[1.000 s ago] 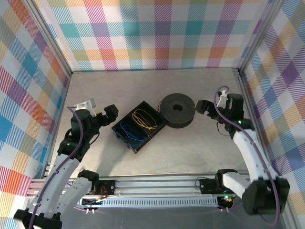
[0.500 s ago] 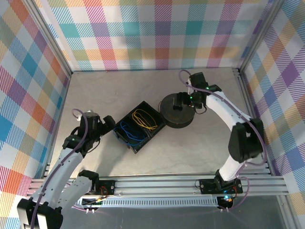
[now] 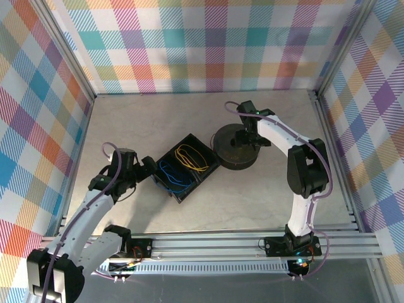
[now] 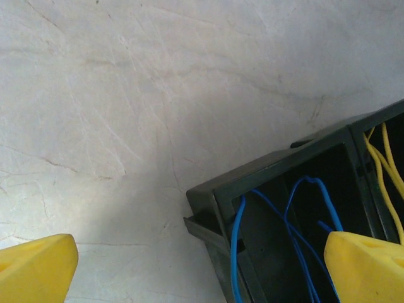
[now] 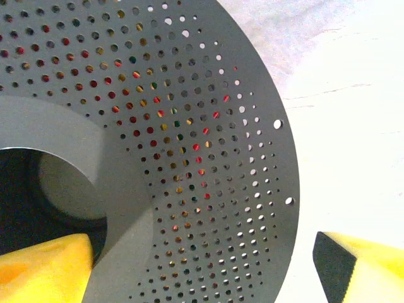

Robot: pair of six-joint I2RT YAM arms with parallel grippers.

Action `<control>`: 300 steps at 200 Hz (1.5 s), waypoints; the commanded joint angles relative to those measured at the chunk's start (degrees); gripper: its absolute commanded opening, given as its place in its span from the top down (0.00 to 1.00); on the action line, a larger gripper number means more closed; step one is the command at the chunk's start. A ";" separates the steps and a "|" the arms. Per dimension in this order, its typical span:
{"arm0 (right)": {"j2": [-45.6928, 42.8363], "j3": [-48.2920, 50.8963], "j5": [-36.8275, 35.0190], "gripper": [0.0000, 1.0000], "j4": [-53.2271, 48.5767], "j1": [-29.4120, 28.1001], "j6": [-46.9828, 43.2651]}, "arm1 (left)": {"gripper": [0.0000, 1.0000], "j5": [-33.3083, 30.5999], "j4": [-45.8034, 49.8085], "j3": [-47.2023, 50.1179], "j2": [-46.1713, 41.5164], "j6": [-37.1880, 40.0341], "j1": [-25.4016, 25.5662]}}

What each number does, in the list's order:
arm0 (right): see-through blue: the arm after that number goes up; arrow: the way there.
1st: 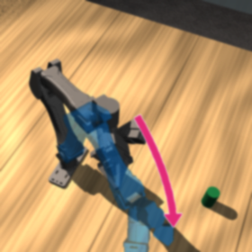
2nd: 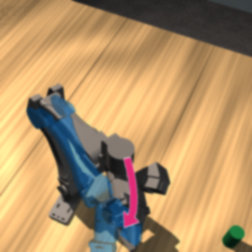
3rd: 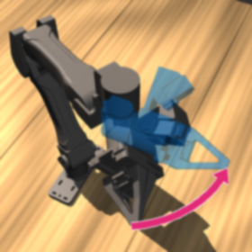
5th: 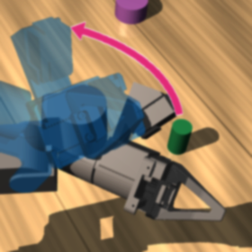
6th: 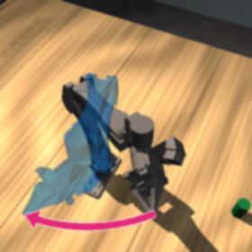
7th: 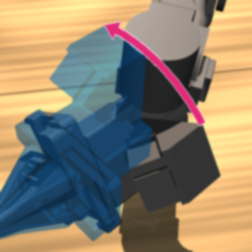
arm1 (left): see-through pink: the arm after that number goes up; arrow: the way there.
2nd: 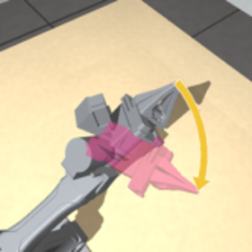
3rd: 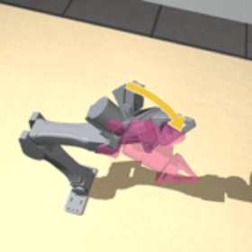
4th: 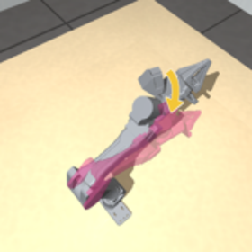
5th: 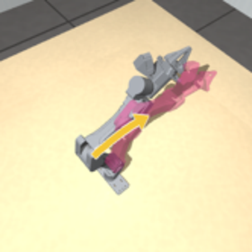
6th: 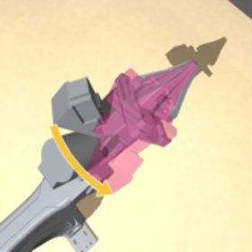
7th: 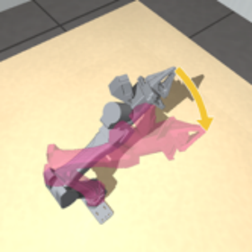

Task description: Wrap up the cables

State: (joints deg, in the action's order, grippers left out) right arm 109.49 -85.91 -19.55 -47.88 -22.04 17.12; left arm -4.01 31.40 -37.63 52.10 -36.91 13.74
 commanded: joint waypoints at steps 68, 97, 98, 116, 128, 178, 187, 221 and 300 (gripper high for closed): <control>-14.05 17.27 -7.83 0.00 -7.55 2.75 6.01 | 0.02 6.06 -1.75 1.89 1.72 -3.00 -0.47; -20.93 18.17 -1.11 0.01 -6.01 2.26 5.18 | 0.10 8.12 -1.65 2.01 0.09 -5.68 -0.47; -21.13 18.11 -1.06 0.01 -6.01 2.13 5.15 | 0.10 8.22 -1.71 2.06 0.06 -5.88 -0.47; -23.84 17.00 -0.14 0.01 -5.97 0.67 4.30 | 0.13 10.23 -3.32 3.20 -1.24 -9.35 -0.33; -25.21 16.74 2.54 0.01 -4.50 -0.40 3.02 | 0.15 11.99 -5.70 4.66 -1.84 -11.77 -0.21; -27.76 18.80 20.37 0.04 4.27 -3.25 0.81 | 0.41 11.72 -13.07 6.56 0.70 -16.38 -0.11; -27.64 18.97 23.59 0.05 5.45 -3.99 0.63 | 0.44 11.33 -13.76 5.83 2.45 -15.92 -0.12; -26.85 19.51 33.82 0.10 10.33 -6.82 0.41 | 0.64 9.75 -17.18 0.81 11.37 -13.43 -0.29; -22.04 15.51 43.08 0.19 16.66 -15.47 2.88 | 0.68 9.19 -23.15 -17.16 35.06 -5.01 -1.37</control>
State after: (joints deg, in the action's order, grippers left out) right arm 85.86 -67.31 18.57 -35.14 -35.79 18.68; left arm 5.04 12.08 -48.31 82.15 -46.26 13.54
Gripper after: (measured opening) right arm 0.818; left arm 0.315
